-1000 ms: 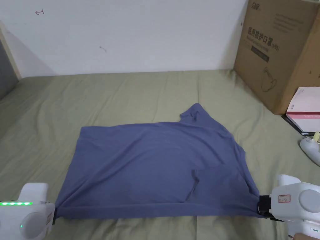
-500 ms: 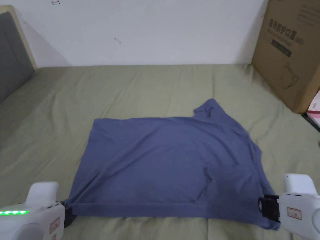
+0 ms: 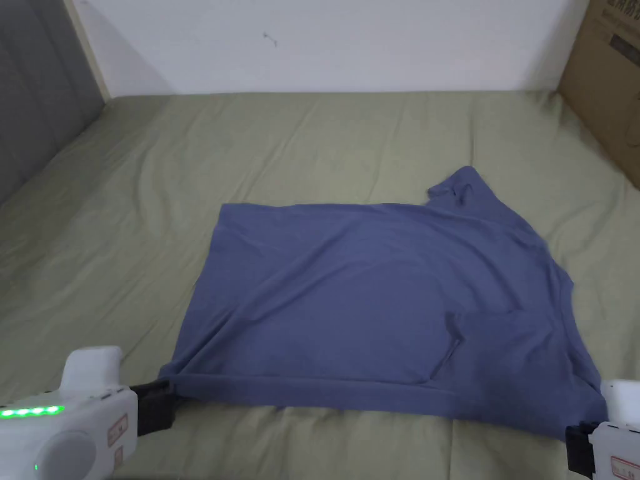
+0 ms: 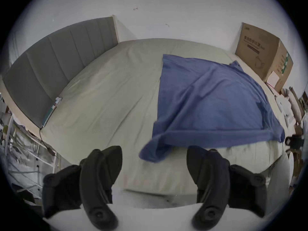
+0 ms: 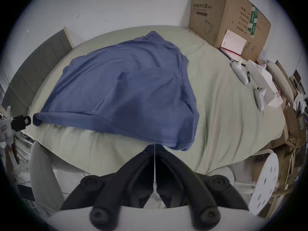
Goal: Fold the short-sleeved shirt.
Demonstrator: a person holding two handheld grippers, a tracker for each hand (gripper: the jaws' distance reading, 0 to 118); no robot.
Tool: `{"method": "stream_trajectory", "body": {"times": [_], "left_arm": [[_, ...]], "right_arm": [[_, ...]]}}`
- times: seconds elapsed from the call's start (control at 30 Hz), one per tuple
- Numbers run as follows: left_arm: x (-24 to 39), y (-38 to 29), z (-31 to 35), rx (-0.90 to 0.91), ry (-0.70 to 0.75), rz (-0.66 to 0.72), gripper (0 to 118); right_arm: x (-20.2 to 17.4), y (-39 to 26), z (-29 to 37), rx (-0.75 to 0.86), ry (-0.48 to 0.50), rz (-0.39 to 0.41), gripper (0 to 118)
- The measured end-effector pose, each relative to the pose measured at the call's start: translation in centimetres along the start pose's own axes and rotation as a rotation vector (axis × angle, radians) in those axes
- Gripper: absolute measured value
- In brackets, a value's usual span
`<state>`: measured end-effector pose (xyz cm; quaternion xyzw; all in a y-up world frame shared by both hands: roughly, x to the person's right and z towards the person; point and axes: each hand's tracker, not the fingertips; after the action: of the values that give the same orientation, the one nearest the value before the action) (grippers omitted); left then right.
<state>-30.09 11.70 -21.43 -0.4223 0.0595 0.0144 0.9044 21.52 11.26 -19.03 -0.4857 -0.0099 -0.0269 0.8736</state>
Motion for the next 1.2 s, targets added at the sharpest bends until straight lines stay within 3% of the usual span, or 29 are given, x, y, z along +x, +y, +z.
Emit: {"method": "stream_trajectory", "body": {"times": [0.07,0.1,0.13,0.17,0.23,0.43,0.47,0.5,0.53,0.57,0.77,0.8,0.83,0.87,0.9,0.97,1.2], "left_arm": [[-0.7,0.5,-1.6,-0.007,-0.034,0.026,86],[-0.9,0.5,-2.5,-0.021,-0.067,0.045,71],[-0.9,0.4,-3.3,-0.036,-0.074,0.053,41],[-0.7,0.2,-4.0,-0.07,-0.095,0.059,0],[0.0,-0.6,-4.5,-0.069,-0.022,0.014,1],[0.0,-0.7,-3.6,-0.056,-0.077,0.019,1],[0.2,-0.4,-3.2,-0.056,-0.072,0.015,1],[0.2,-0.4,-3.2,-0.055,-0.076,0.013,1],[0.2,-0.4,-3.2,-0.057,-0.08,0.016,1],[0.2,-0.3,-3.2,-0.062,-0.083,0.021,1],[0.7,0.0,-2.8,-0.069,-0.073,-0.012,1],[0.8,-0.1,-2.8,-0.069,-0.073,-0.018,1],[0.8,-0.1,-2.7,-0.073,-0.071,-0.023,1],[1.0,0.0,-2.5,-0.074,-0.065,-0.028,1],[1.0,0.0,-2.4,-0.073,-0.062,-0.03,1],[0.9,0.0,-2.3,-0.078,-0.061,-0.023,1],[0.7,1.2,-1.8,-0.07,-0.061,-0.024,1]], "right_arm": [[0.1,-0.1,-0.4,-0.013,-0.007,-0.006,1],[0.2,-0.1,-0.6,-0.018,-0.008,-0.009,1],[0.2,-0.1,-0.7,-0.025,-0.008,-0.013,1],[0.3,-0.2,-0.9,-0.036,-0.007,-0.016,1],[0.3,-0.3,-0.9,-0.044,-0.008,-0.023,1],[1.0,0.1,-0.6,-0.032,0.023,-0.049,4],[1.2,0.3,-0.6,-0.025,0.027,-0.054,19],[1.4,0.6,-0.6,-0.019,0.032,-0.057,63],[1.6,0.9,-0.7,-0.015,0.033,-0.057,90],[1.7,1.3,-0.9,-0.011,0.029,-0.06,96],[3.0,2.9,-3.7,-0.012,0.011,-0.081,95],[3.1,2.8,-4.4,-0.058,-0.023,-0.069,85],[2.9,2.6,-4.9,-0.075,-0.055,-0.046,58],[2.8,2.1,-5.2,-0.076,-0.082,-0.009,19],[2.8,1.6,-5.2,-0.053,-0.126,-0.029,3],[3.4,1.4,-4.4,-0.058,-0.022,-0.077,3],[3.7,3.2,-1.9,-0.002,-0.032,-0.077,3]]}}
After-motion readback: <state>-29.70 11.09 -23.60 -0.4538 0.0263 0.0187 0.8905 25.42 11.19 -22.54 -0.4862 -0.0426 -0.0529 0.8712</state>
